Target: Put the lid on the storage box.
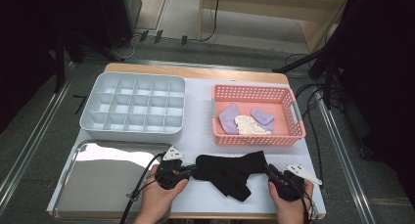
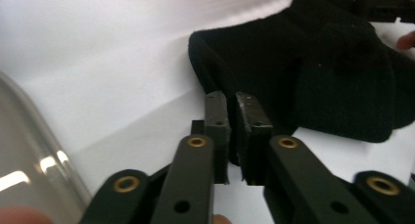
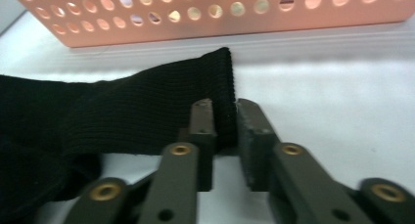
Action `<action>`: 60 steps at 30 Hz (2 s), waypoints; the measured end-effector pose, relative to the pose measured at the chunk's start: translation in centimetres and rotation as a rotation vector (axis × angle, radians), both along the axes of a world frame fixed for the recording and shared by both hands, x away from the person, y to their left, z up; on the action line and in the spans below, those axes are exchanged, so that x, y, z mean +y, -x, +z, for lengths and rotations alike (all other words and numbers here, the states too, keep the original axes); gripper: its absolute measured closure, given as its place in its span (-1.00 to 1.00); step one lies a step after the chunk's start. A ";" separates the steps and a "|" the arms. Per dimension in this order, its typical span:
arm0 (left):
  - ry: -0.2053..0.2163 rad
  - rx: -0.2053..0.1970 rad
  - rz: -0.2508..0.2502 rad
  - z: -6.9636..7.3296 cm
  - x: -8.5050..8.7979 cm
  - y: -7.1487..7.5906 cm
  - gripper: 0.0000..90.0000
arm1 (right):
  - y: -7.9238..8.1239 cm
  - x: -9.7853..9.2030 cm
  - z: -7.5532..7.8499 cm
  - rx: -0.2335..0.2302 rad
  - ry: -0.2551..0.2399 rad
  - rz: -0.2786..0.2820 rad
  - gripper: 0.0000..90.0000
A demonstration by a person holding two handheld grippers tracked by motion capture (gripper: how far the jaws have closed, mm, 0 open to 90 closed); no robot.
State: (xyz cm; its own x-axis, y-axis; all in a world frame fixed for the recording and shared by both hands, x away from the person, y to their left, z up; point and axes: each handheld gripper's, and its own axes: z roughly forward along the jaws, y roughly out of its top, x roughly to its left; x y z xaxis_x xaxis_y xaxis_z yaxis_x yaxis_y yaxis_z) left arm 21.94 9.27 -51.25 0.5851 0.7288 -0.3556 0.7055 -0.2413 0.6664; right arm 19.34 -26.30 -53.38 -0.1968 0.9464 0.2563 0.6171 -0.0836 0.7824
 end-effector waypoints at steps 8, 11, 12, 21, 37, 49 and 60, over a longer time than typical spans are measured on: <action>0.017 -0.032 0.039 0.6 0.7 -0.7 0.96 | 0.4 -0.8 0.4 -0.052 -0.029 -0.036 0.85; 0.012 -0.023 0.041 0.3 0.7 -0.9 0.95 | 0.3 -0.8 0.3 -0.046 -0.019 -0.036 0.83; 0.010 -0.023 0.046 0.3 0.7 -0.9 0.93 | 0.3 -0.7 0.3 -0.045 -0.017 -0.037 0.80; 0.041 -0.070 0.079 0.9 1.3 -0.1 0.46 | 2.0 -0.8 1.7 -0.110 -0.088 -0.038 0.37; 0.064 -0.119 0.069 1.9 0.9 1.1 0.46 | 5.7 5.7 2.4 -0.061 -0.122 0.251 0.41; 0.022 -0.097 0.086 1.5 0.9 1.0 0.45 | 6.3 6.2 3.3 -0.122 -0.175 0.288 0.83; 0.016 -0.035 0.101 0.7 1.3 0.0 0.44 | 4.2 2.0 3.0 -0.171 -0.132 0.080 0.50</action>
